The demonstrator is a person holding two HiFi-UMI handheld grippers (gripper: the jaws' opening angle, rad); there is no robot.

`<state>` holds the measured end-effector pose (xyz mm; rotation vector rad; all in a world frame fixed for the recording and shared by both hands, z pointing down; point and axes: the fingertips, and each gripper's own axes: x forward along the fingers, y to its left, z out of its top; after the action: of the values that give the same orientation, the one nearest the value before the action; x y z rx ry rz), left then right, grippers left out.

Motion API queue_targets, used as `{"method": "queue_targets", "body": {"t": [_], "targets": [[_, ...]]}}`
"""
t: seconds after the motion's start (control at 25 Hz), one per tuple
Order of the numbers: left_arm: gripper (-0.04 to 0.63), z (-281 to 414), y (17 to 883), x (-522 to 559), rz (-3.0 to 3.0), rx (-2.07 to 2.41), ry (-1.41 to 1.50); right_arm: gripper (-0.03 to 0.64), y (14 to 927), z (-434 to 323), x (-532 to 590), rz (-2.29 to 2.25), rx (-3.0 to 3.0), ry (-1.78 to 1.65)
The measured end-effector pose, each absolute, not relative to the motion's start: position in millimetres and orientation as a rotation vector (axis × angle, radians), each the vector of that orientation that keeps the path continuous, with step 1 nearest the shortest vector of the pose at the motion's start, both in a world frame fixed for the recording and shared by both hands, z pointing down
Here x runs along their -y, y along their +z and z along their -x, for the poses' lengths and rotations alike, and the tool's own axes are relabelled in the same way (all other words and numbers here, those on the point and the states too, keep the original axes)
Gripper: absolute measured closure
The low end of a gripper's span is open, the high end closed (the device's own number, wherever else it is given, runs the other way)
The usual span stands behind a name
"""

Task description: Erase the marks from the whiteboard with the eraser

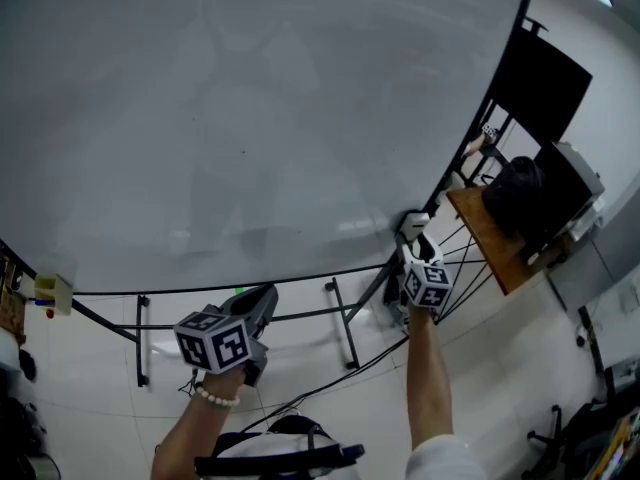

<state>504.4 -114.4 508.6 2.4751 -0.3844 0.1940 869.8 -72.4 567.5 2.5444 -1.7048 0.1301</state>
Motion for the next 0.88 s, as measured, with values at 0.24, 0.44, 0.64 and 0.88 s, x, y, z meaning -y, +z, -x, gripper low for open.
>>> {"method": "queue_targets", "body": {"t": [0.24,0.44,0.64,0.88], "targets": [[0.606,-484.0,511.9,120.6,-2.473,0.394,0.179,0.364,559.0,-829.4,89.5,-2.561,1.723,0.080],[0.606,-455.8,515.6,126.3,-2.468,0.404,0.173,0.364,549.4,-778.4,110.6,-2.543,1.762,0.039],[0.606,-416.6,520.3,136.8,-2.434,0.431,0.141,0.364,544.4,-730.8,130.8,-2.549,1.778,0.037],[0.606,-372.7,520.2,143.8,-2.412,0.470,0.157,0.364,547.7,-679.3,151.9,-2.528,1.797,0.068]]}}
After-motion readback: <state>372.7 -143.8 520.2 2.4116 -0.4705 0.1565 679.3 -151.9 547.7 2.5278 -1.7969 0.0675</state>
